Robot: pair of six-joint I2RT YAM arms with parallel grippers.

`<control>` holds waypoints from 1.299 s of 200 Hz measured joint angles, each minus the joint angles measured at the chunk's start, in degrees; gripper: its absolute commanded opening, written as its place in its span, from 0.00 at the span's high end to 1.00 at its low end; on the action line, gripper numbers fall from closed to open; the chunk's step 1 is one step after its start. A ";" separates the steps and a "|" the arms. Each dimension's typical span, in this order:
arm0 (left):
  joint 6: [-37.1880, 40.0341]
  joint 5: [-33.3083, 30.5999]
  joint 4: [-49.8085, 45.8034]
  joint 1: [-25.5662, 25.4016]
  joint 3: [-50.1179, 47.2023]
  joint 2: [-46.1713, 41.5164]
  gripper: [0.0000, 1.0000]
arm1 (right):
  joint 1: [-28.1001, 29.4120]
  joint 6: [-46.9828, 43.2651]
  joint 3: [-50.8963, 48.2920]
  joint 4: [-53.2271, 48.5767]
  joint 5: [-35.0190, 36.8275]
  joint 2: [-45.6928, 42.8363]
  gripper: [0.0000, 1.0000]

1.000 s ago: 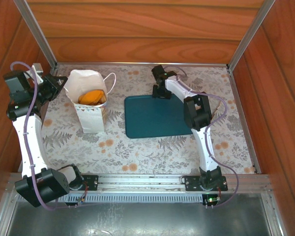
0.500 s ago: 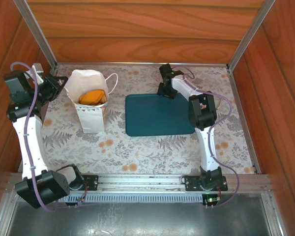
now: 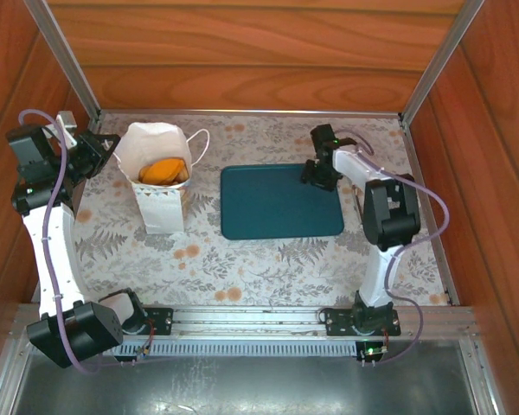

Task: Take the fake bread out of the paper bag

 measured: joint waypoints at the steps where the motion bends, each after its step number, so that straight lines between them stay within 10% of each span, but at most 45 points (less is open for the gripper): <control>1: 0.00 0.00 0.02 0.00 0.00 -0.02 1.00 | -0.09 -0.02 -0.55 0.15 -0.11 -0.39 0.37; 156: -0.13 0.02 -0.07 -0.35 0.00 -0.42 1.00 | -0.70 -0.87 -28.85 3.69 -12.13 -25.70 0.39; 260: -0.13 0.07 -0.07 -0.37 0.00 -0.42 1.00 | 28.09 6.34 -20.92 4.48 -11.26 -12.63 0.49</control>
